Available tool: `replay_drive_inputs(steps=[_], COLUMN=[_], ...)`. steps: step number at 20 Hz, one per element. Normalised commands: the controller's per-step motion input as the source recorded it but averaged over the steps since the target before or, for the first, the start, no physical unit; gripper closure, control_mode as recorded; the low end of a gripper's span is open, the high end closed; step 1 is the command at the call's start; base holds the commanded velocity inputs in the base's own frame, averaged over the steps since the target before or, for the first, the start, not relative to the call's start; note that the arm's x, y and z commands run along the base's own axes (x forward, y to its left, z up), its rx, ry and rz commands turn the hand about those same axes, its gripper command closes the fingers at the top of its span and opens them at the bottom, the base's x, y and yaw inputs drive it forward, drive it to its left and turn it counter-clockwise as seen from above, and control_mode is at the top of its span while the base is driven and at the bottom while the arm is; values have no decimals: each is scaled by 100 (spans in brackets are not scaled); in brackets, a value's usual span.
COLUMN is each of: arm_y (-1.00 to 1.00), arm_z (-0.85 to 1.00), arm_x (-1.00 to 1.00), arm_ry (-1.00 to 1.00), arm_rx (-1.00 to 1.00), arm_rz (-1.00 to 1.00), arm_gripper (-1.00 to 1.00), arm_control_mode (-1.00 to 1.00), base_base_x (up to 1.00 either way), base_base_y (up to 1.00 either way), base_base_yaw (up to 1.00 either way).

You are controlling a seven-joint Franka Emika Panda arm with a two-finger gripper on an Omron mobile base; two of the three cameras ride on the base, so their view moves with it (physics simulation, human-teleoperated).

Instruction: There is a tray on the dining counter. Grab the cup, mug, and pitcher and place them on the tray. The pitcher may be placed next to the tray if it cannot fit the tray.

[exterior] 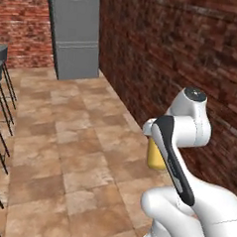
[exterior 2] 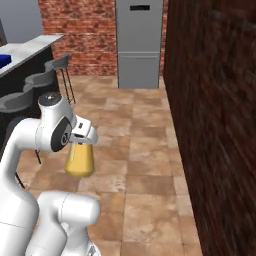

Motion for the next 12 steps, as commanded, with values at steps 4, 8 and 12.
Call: replay_drive_inputs(steps=[4, 8, 12], arm_y=[0, 0, 0], arm_z=[0, 0, 0], arm_x=[0, 0, 0], arm_ry=[0, 0, 0], arm_rx=[0, 0, 0], arm_rz=[0, 0, 0], arm_gripper=[100, 100, 100], arm_control_mode=[100, 100, 100], base_base_x=[100, 100, 100], base_base_y=[-21, -13, -23], base_base_yaw=[37, 32, 24])
